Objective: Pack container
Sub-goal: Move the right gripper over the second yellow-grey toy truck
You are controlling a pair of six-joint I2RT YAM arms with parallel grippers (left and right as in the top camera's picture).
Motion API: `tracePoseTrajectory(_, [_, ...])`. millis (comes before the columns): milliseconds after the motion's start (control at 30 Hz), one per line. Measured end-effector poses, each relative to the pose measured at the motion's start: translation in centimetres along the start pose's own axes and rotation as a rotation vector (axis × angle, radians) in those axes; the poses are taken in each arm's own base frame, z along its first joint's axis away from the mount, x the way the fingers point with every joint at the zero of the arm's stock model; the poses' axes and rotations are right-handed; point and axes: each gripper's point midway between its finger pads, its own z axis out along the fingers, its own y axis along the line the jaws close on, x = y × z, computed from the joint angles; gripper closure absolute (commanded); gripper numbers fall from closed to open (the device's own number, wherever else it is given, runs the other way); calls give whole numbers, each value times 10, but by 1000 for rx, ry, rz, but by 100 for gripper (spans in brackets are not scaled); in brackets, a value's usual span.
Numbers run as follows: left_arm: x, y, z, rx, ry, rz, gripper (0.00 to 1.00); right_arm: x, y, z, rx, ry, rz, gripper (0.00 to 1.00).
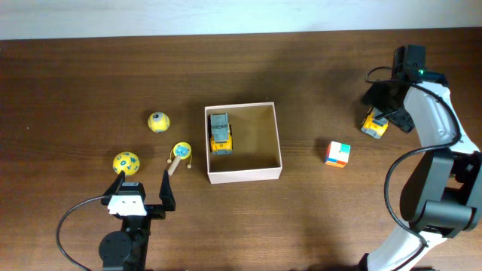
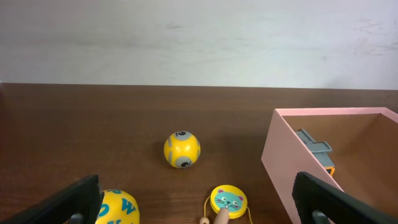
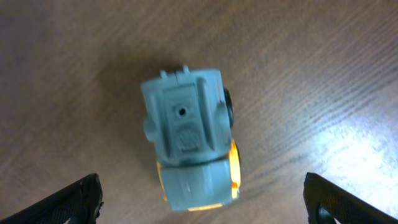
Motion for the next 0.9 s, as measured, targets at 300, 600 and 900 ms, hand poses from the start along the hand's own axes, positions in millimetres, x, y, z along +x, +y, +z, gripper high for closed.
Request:
tracePoseTrajectory(300, [0, 0, 0, 0, 0, 0, 1, -9, 7, 9, -19, -33, 7, 8])
tracePoseTrajectory(600, [0, 0, 0, 0, 0, 0, 1, -9, 8, 18, -16, -29, 23, 8])
tracePoseTrajectory(900, [0, 0, 0, 0, 0, 0, 1, 0, 8, 44, 7, 11, 21, 8])
